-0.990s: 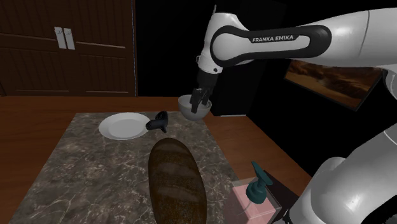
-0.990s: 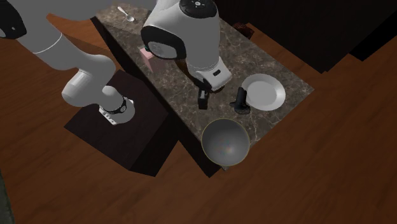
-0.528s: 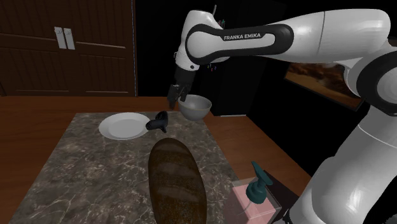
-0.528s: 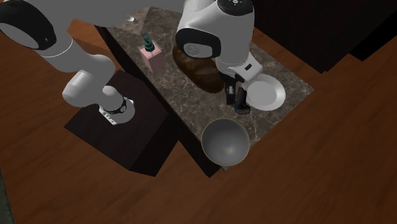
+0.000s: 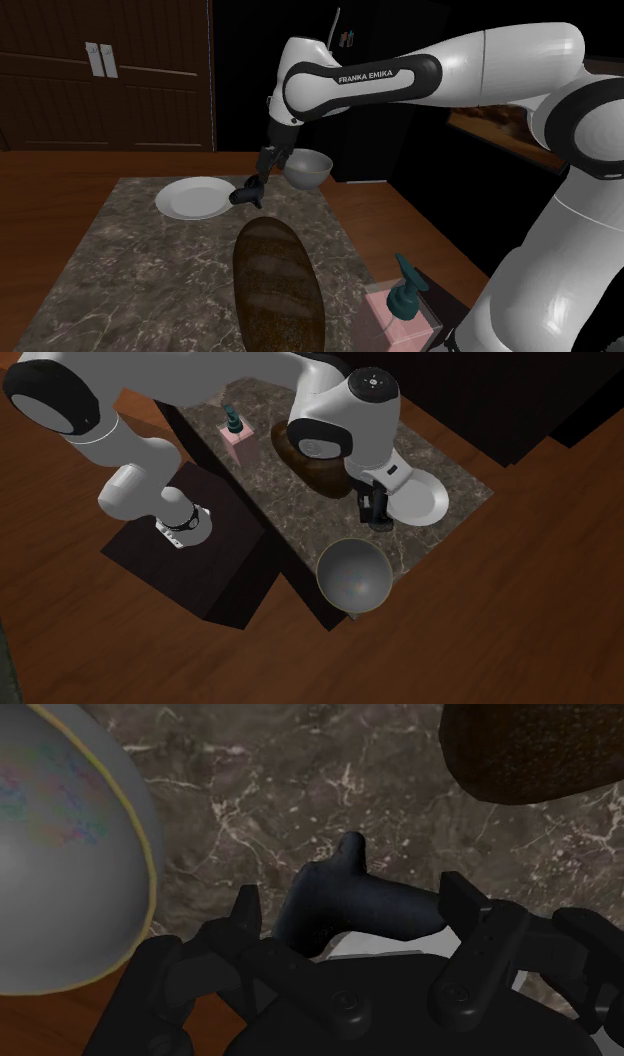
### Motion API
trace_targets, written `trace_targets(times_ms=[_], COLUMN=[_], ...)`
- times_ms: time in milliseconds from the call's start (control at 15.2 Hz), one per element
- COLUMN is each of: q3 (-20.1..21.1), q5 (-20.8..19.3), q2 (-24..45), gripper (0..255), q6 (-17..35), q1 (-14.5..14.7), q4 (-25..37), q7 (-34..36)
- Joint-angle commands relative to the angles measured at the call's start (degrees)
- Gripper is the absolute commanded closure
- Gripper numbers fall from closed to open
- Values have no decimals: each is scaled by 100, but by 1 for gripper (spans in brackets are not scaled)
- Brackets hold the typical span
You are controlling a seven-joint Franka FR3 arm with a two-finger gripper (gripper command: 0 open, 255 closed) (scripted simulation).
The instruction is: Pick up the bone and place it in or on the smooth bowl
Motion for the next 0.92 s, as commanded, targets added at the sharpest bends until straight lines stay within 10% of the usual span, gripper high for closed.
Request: trace_targets(times_ms=[0, 396, 462, 858], q3=[3, 3, 3, 3], q5=[-8, -8, -8, -8], q2=[32, 33, 33, 33], gripper=[0, 0, 255, 255], q6=[59, 58, 59, 59], q1=[4, 4, 4, 4], q4=[-23, -23, -23, -23], q7=[7, 7, 7, 7])
